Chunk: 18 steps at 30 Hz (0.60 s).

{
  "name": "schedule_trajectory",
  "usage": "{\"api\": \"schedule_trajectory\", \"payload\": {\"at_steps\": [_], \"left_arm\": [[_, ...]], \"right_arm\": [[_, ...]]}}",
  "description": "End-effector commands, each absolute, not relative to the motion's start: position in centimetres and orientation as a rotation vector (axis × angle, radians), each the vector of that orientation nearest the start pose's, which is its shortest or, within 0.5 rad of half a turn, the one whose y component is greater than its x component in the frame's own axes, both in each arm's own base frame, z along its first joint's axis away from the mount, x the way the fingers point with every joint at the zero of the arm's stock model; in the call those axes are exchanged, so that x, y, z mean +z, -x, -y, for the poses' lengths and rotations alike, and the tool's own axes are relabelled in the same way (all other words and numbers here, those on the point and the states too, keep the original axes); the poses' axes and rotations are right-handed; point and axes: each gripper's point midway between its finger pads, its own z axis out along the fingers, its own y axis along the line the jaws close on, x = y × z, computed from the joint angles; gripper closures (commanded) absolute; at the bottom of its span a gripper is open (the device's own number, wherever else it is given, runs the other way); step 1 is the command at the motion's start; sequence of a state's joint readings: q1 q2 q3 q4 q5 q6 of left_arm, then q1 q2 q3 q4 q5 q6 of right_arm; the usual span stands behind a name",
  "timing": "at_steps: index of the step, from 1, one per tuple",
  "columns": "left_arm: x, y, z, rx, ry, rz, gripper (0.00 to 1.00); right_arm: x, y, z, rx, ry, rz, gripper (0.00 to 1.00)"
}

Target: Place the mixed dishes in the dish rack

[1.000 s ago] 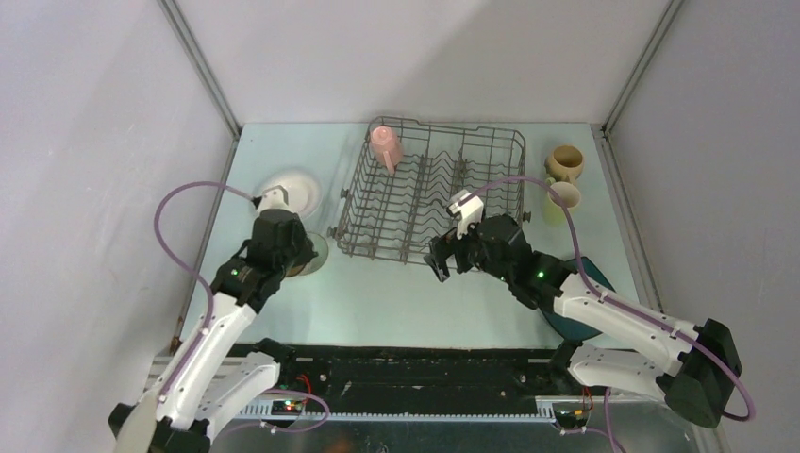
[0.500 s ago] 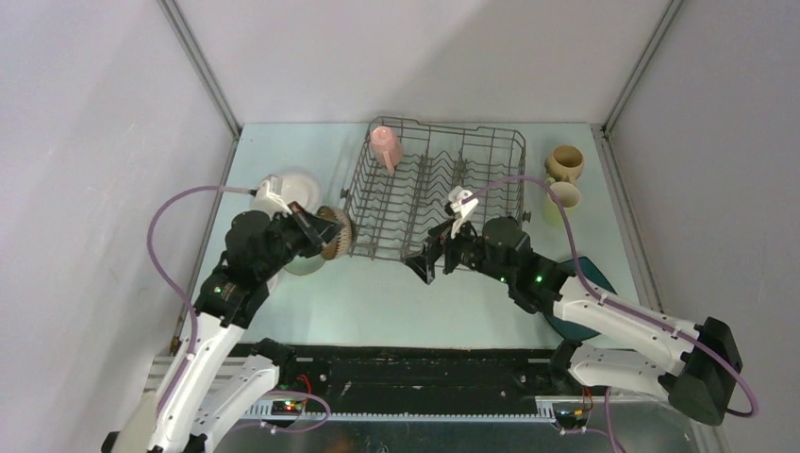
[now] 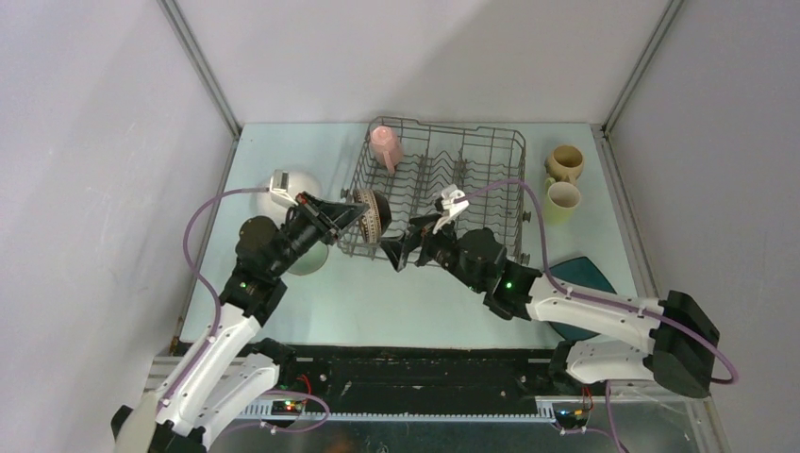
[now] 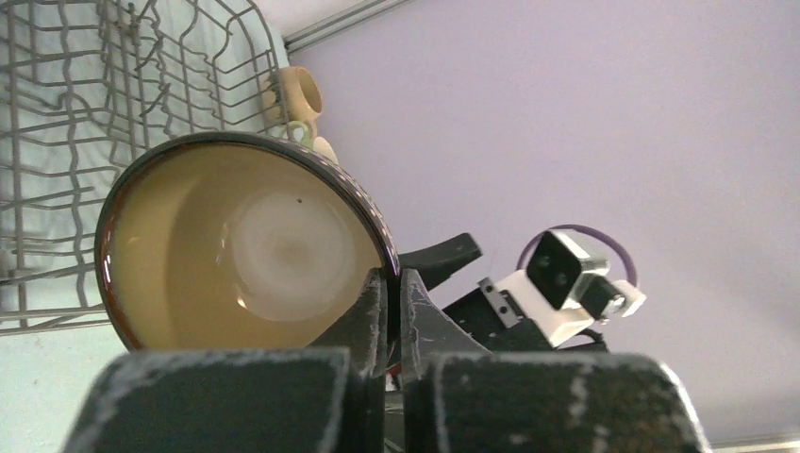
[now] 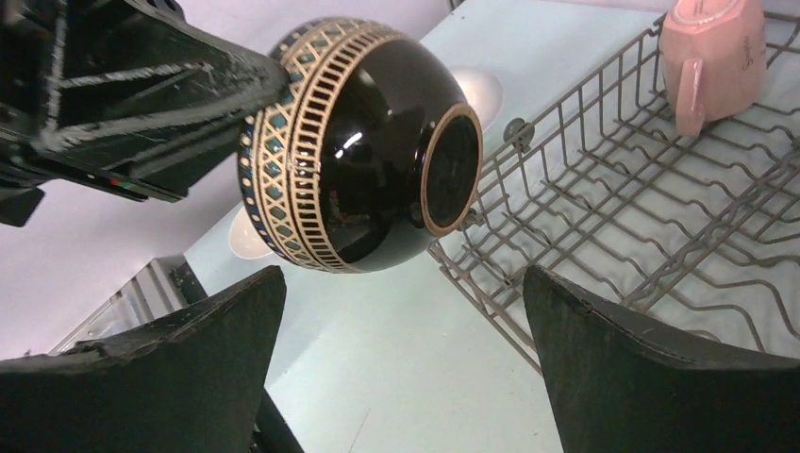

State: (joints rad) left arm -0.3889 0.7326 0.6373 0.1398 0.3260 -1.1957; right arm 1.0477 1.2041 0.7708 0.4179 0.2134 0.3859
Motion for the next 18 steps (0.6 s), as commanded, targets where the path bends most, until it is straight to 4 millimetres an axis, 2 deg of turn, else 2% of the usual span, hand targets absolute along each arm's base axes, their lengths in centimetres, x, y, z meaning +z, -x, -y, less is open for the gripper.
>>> {"api": "schedule_trajectory", "payload": {"at_steps": [1,7,14,18], "left_arm": [[37.6,-23.6,20.4,-1.581,0.33,-1.523,1.0],[37.1,-23.7,20.9,-1.586,0.335,-1.551,1.0],[37.2,-23.3,21.2,-1.619,0.33,-1.557,1.0],[37.1,-23.2,21.4,-1.629,0.328,-1.564,1.0]], "right_arm": [[29.6,-24.0,-36.4,0.954,0.274,-1.545,0.0],[29.8,-23.0,-38.2,0.986,0.396,-1.493,0.0],[29.5,-23.9,-38.6,0.946,0.386,-1.505,0.01],[29.7,-24.2,-38.8,0.924,0.394,-1.497,0.06]]}}
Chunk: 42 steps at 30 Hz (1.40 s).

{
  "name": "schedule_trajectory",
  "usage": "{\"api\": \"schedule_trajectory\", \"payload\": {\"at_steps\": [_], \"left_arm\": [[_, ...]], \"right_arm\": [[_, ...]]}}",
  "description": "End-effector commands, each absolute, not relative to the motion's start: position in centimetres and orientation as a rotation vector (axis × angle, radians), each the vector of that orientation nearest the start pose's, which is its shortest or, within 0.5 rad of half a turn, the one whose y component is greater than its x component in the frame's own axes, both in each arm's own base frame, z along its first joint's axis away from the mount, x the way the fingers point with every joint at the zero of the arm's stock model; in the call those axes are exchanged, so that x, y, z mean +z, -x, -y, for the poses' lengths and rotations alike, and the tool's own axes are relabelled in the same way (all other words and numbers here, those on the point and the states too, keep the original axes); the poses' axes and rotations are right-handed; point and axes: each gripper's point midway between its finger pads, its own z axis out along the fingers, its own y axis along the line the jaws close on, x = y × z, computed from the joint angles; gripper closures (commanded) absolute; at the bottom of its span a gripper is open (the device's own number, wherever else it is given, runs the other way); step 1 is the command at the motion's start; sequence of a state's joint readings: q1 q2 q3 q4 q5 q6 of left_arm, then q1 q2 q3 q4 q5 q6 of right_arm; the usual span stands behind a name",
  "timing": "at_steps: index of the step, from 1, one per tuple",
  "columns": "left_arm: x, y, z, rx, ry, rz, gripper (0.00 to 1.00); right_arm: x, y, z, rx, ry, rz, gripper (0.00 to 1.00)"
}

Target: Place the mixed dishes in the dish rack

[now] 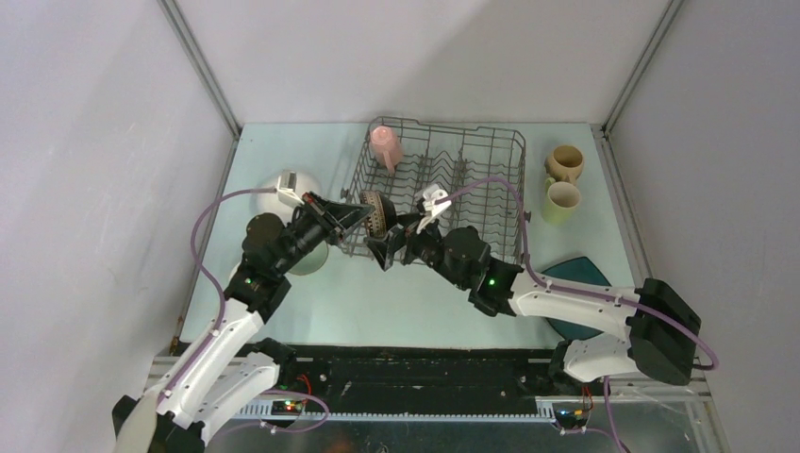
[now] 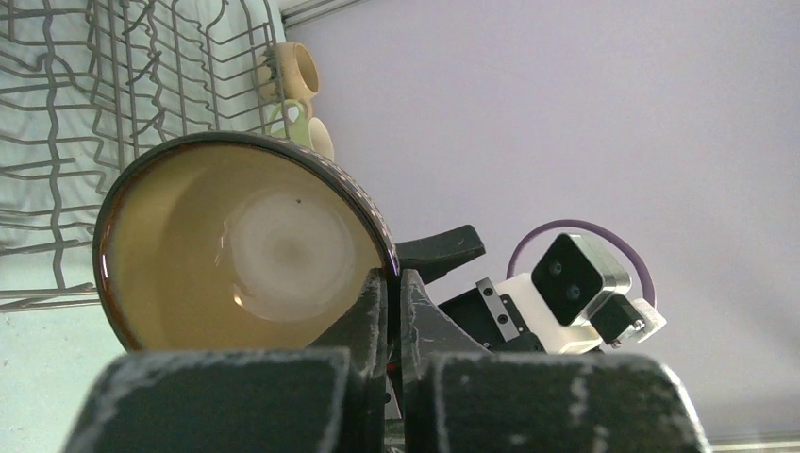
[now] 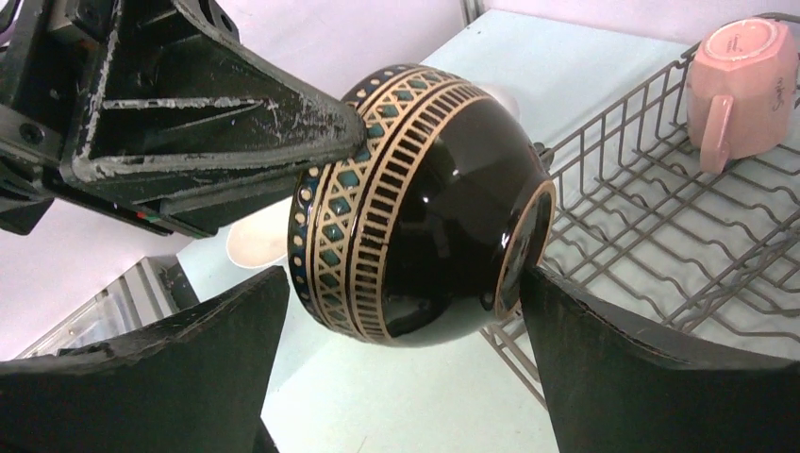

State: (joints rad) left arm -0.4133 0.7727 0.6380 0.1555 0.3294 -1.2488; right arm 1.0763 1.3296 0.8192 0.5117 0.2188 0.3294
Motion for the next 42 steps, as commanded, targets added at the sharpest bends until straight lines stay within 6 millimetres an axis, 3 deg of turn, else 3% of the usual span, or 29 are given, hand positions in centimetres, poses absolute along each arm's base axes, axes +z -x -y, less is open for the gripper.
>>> {"api": "schedule_trajectory", "payload": {"at_steps": [1,4,6,7,8,9,11,15,23,27,28,31,35,42], "left_arm": [[37.1,-23.1,21.5,-1.634,0.322,-1.566,1.0],[37.1,-23.1,21.9,-1.65,0.312,-1.573,1.0],[37.0,-23.1,22.2,-1.66,0.307,-1.578,1.0],[37.0,-23.1,22.3,-1.665,0.303,-1.583,1.0],[36.9,-23.2,22.4,-1.668,0.304,-1.585,1.0],[36.8,-23.3,22.5,-1.671,0.301,-1.588,1.0],[36.6,-23.5,22.8,-1.673,0.299,-1.596,0.97],[35.6,-24.7,23.5,-1.676,0.305,-1.627,0.95],[34.9,-26.8,25.6,-1.711,0.269,-1.655,0.79],[33.7,-28.0,26.0,-1.675,0.293,-1.695,0.62],[33.4,-28.5,25.8,-1.65,0.316,-1.696,0.5],[31.5,-29.9,25.3,-1.547,0.356,-1.745,0.3],[30.1,-31.0,24.4,-1.45,0.346,-1.799,0.22],[26.6,-31.6,21.1,-1.197,0.317,-1.904,0.21]], "right_arm": [[29.7,-24.3,-38.8,0.912,0.395,-1.498,0.1],[29.7,-24.4,-38.8,0.898,0.403,-1.495,0.26],[29.6,-24.5,-38.7,0.882,0.405,-1.497,0.43],[29.5,-24.6,-38.6,0.872,0.401,-1.499,0.56],[29.3,-24.8,-38.4,0.857,0.399,-1.505,0.63],[29.3,-24.8,-38.3,0.848,0.396,-1.506,0.8],[29.2,-25.1,-37.9,0.821,0.386,-1.513,0.99],[28.6,-26.2,-36.5,0.754,0.35,-1.548,1.0],[27.1,-28.4,-33.3,0.675,0.279,-1.642,1.0],[26.8,-29.6,-31.8,0.636,0.253,-1.664,1.0],[26.8,-30.1,-31.2,0.621,0.241,-1.668,1.0],[25.9,-31.3,-29.8,0.588,0.234,-1.7,1.0],[25.0,-34.0,-26.2,0.483,0.209,-1.733,1.0],[23.9,-38.9,-20.4,0.267,0.277,-1.737,1.0]]}}
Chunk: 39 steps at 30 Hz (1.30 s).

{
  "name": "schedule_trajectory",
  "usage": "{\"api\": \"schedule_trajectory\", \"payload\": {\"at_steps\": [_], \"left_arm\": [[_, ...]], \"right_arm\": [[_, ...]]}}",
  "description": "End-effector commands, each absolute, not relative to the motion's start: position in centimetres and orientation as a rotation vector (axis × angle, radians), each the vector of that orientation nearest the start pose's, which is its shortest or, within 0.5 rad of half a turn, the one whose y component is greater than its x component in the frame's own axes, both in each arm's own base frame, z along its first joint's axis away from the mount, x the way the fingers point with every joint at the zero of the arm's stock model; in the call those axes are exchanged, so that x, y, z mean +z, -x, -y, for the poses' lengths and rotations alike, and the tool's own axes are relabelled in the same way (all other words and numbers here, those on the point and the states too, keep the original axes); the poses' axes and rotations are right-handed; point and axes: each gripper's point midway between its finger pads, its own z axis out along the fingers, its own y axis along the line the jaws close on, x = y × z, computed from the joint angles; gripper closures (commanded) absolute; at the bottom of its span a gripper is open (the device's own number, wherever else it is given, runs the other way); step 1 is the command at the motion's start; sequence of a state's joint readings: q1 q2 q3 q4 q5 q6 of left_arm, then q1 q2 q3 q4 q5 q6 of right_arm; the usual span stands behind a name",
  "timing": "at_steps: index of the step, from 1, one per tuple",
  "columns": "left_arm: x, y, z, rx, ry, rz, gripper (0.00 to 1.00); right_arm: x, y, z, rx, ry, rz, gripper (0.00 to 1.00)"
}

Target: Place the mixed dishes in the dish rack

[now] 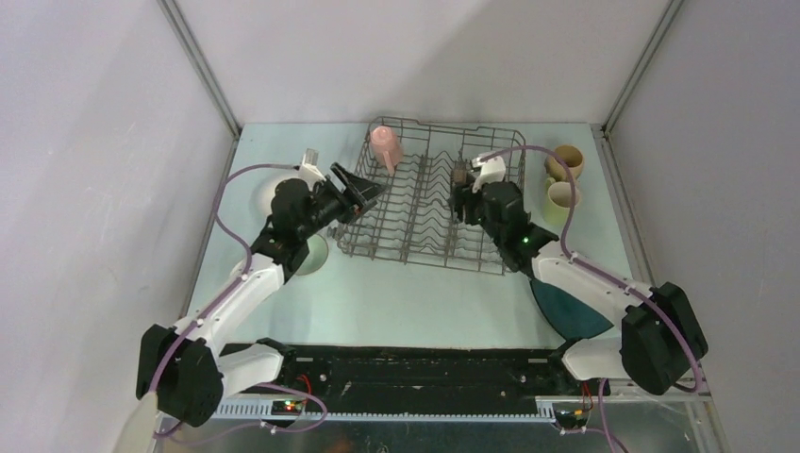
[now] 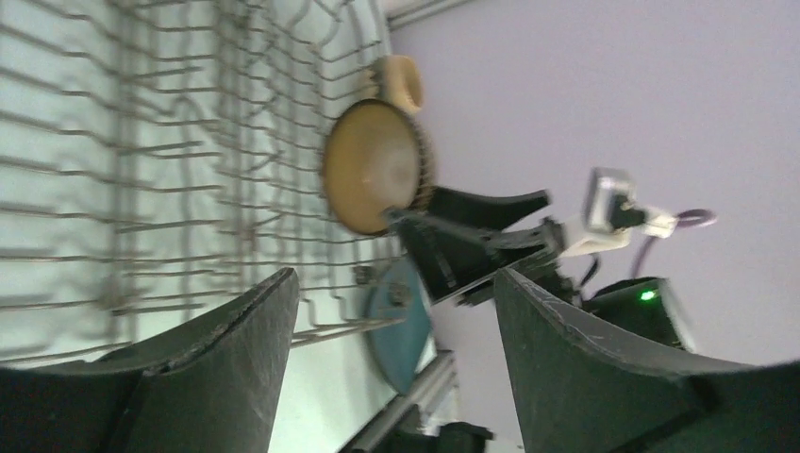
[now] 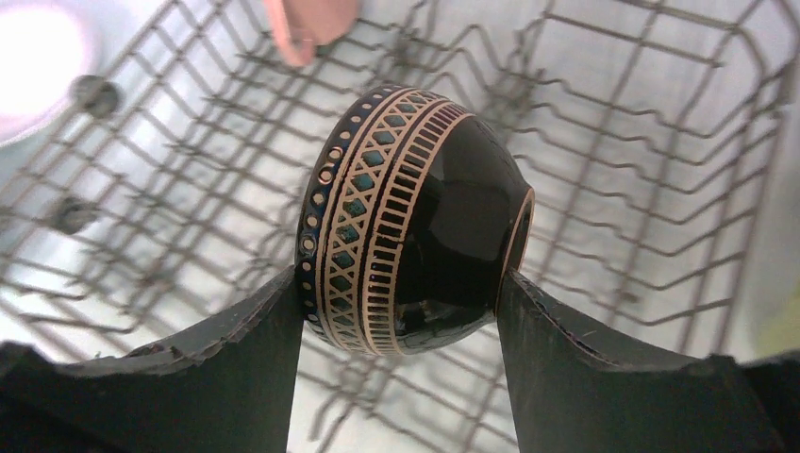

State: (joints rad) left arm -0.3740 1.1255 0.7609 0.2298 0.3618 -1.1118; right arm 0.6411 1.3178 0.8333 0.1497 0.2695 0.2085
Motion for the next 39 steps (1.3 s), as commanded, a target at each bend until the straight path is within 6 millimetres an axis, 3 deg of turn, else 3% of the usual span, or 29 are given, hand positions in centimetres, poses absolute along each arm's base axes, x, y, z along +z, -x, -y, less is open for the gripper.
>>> {"api": "schedule_trajectory", "payload": {"at_steps": [1,7,9,10,11,12,15,27,31,33,36,39], "left_arm": [[26.3,-31.7,20.7,-1.164,0.319,-1.911,0.21],[24.0,-30.6,18.5,-0.98,0.291,-1.989,0.19],[24.0,-29.9,17.5,-0.929,0.286,-1.976,0.18],[24.0,-29.8,17.1,-0.903,0.296,-1.971,0.18],[23.9,-29.3,16.6,-0.877,0.29,-1.974,0.18],[23.8,-29.2,16.1,-0.845,0.299,-1.973,0.18],[23.5,-28.2,14.6,-0.764,0.297,-1.991,0.18],[22.3,-27.0,14.2,-0.734,0.282,-2.045,0.18],[21.2,-27.0,12.3,-0.604,0.32,-2.082,0.16],[20.7,-26.8,11.0,-0.524,0.349,-2.096,0.12],[20.4,-26.3,10.0,-0.48,0.365,-2.1,0.1],[20.4,-26.0,9.7,-0.472,0.372,-2.102,0.09]], "right_arm": [[23.8,-40.1,-19.5,0.225,0.279,-1.743,1.0],[22.5,-44.8,-17.4,0.026,0.531,-1.788,1.0],[21.9,-46.6,-16.7,-0.06,0.587,-1.81,1.0],[20.4,-47.3,-15.9,-0.135,0.628,-1.847,1.0],[21.1,-48.2,-15.6,-0.192,0.656,-1.831,1.0],[20.0,-49.0,-14.9,-0.257,0.664,-1.854,1.0],[20.1,-50.9,-13.5,-0.425,0.699,-1.818,1.0],[14.6,-55.4,-10.0,-0.658,0.896,-1.815,1.0],[13.9,-56.1,-8.6,-0.772,0.886,-1.81,0.99],[13.1,-56.0,-8.6,-0.76,0.892,-1.828,0.88],[12.0,-55.7,-9.1,-0.726,0.901,-1.857,0.5],[11.0,-55.4,-9.5,-0.694,0.909,-1.881,0.26]]}}
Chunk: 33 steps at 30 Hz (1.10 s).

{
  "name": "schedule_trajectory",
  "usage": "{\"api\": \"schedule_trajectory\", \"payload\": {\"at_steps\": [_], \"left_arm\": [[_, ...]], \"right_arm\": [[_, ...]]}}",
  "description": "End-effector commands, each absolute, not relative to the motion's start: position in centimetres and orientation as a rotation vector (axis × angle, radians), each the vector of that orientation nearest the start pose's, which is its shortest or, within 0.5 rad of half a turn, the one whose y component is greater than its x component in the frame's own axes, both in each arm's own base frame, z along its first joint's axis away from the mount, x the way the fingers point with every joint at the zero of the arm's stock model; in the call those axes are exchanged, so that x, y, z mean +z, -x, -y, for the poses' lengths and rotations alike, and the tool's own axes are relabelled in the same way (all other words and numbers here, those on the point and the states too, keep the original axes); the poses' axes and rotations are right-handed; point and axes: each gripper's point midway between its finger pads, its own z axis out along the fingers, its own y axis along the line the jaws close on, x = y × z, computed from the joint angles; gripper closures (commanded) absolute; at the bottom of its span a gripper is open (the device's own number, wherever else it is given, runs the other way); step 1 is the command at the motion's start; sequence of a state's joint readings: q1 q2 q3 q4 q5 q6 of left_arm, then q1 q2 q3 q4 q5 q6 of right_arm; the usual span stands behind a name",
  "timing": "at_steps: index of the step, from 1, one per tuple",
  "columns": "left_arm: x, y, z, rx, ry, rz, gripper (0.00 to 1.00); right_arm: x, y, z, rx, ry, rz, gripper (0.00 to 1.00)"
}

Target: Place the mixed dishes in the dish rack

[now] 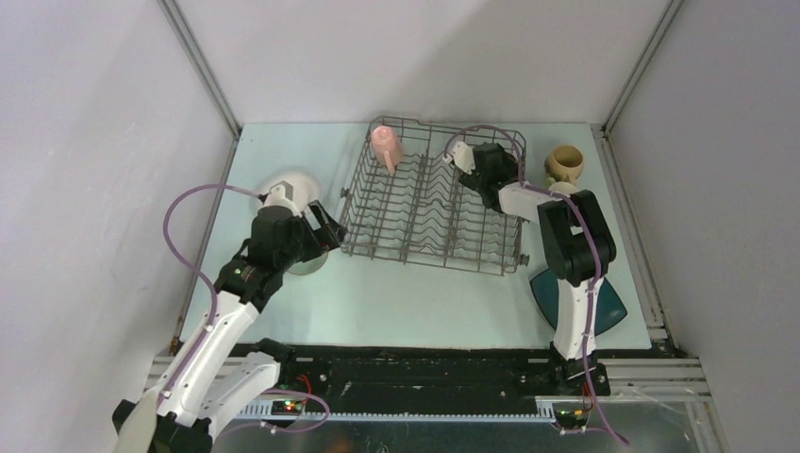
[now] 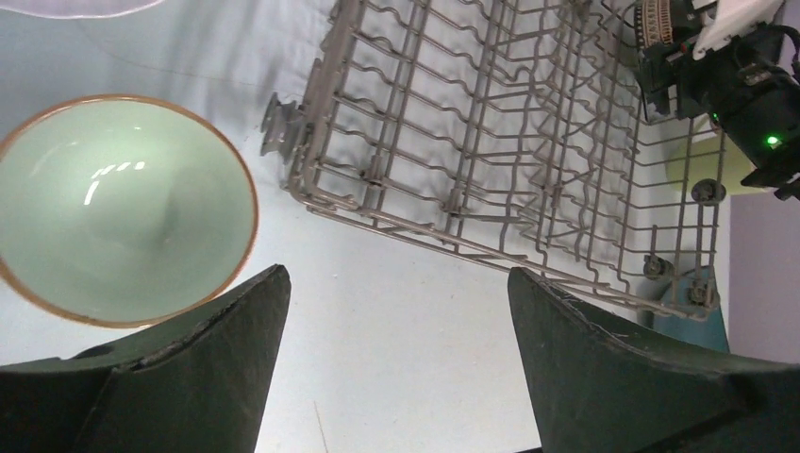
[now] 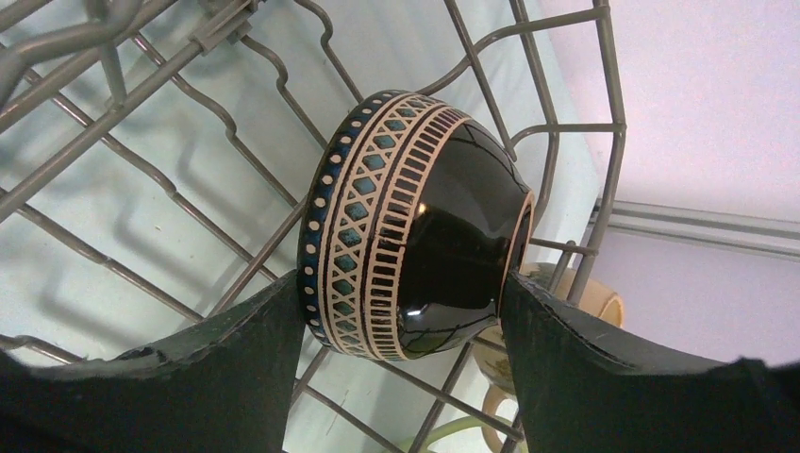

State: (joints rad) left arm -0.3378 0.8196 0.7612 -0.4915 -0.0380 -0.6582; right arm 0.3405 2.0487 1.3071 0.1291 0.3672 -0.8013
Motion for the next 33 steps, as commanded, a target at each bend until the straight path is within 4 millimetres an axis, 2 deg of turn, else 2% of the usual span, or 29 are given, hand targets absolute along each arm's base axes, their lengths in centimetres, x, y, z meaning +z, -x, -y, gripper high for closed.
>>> {"api": "schedule_trajectory", "payload": {"at_steps": [1,4,5,8,9,10,14,15,18,19,20,21,22,23,24,25,27,28,29,30,31,32,33], "left_arm": [[20.4,-25.9,9.6,-0.47,0.377,-2.101,0.09],[20.4,-25.7,9.5,-0.473,0.376,-2.101,0.08],[20.4,-25.6,9.5,-0.473,0.373,-2.106,0.07],[20.3,-25.6,9.6,-0.471,0.364,-2.123,0.06],[20.2,-25.6,9.6,-0.468,0.362,-2.129,0.06],[20.1,-25.5,9.6,-0.462,0.358,-2.137,0.06],[19.9,-25.2,9.3,-0.444,0.353,-2.152,0.05],[20.0,-25.1,9.3,-0.444,0.351,-2.148,0.05],[20.2,-24.9,9.5,-0.455,0.324,-2.144,0.04],[20.3,-24.9,9.8,-0.47,0.298,-2.143,0.05],[20.3,-24.8,9.9,-0.479,0.281,-2.146,0.05],[20.4,-24.8,10.3,-0.493,0.255,-2.148,0.04],[20.4,-24.8,10.3,-0.496,0.246,-2.147,0.04],[20.5,-24.8,10.7,-0.515,0.218,-2.148,0.05],[20.5,-24.7,11.0,-0.533,0.202,-2.146,0.05],[20.6,-24.7,11.5,-0.564,0.178,-2.141,0.04],[20.6,-24.6,12.3,-0.618,0.148,-2.126,0.04],[20.8,-24.5,12.6,-0.639,0.14,-2.118,0.04],[20.8,-24.5,13.1,-0.672,0.128,-2.11,0.04],[20.7,-24.4,13.4,-0.697,0.119,-2.109,0.05],[20.6,-24.4,13.6,-0.709,0.116,-2.107,0.05],[20.5,-24.3,13.9,-0.724,0.109,-2.112,0.04],[20.2,-24.3,14.0,-0.734,0.11,-2.117,0.05]], "right_arm": [[10.7,-55.3,-9.5,-0.681,0.903,-1.896,0.16],[10.8,-54.7,-10.3,-0.598,0.894,-1.917,0.02],[10.3,-54.3,-10.9,-0.531,0.902,-1.938,0.01],[11.3,-53.5,-12.5,-0.367,0.878,-1.944,0.0],[12.3,-53.4,-12.7,-0.334,0.858,-1.932,0.0],[12.5,-53.1,-13.3,-0.26,0.841,-1.938,0.01],[17.4,-51.8,-14.6,-0.074,0.737,-1.879,0.0],[17.9,-51.6,-14.7,-0.053,0.719,-1.875,0.01],[21.9,-50.4,-14.6,0.025,0.572,-1.844,0.01],[21.9,-49.7,-14.4,0.057,0.512,-1.879,0.01],[23.2,-49.2,-13.6,0.045,0.446,-1.873,0.01],[23.1,-48.6,-13.1,0.062,0.362,-1.91,0.0],[24.4,-48.1,-11.7,0.034,0.274,-1.905,0.0],[23.9,-47.2,-10.9,0.052,0.169,-1.953,0.02],[24.7,-46.4,-9.8,0.03,0.088,-1.955,0.02],[24.1,-45.3,-8.8,0.035,-0.017,-2.002,0.01],[24.9,-42.7,-7.0,0.045,-0.165,-2.012,0.01],[23.9,-41.7,-6.5,0.05,-0.203,-2.04,0.01],[24.3,-40.3,-5.7,0.089,-0.278,-2.045,0.0],[22.8,-39.2,-5.3,0.115,-0.344,-2.076,0.0],[23.4,-37.7,-4.0,0.126,-0.4,-2.065,0.0],[21.7,-36.5,-3.2,0.129,-0.49,-2.089,0.0],[21.8,-34.7,-1.2,0.089,-0.583,-2.073,0.0]]}}
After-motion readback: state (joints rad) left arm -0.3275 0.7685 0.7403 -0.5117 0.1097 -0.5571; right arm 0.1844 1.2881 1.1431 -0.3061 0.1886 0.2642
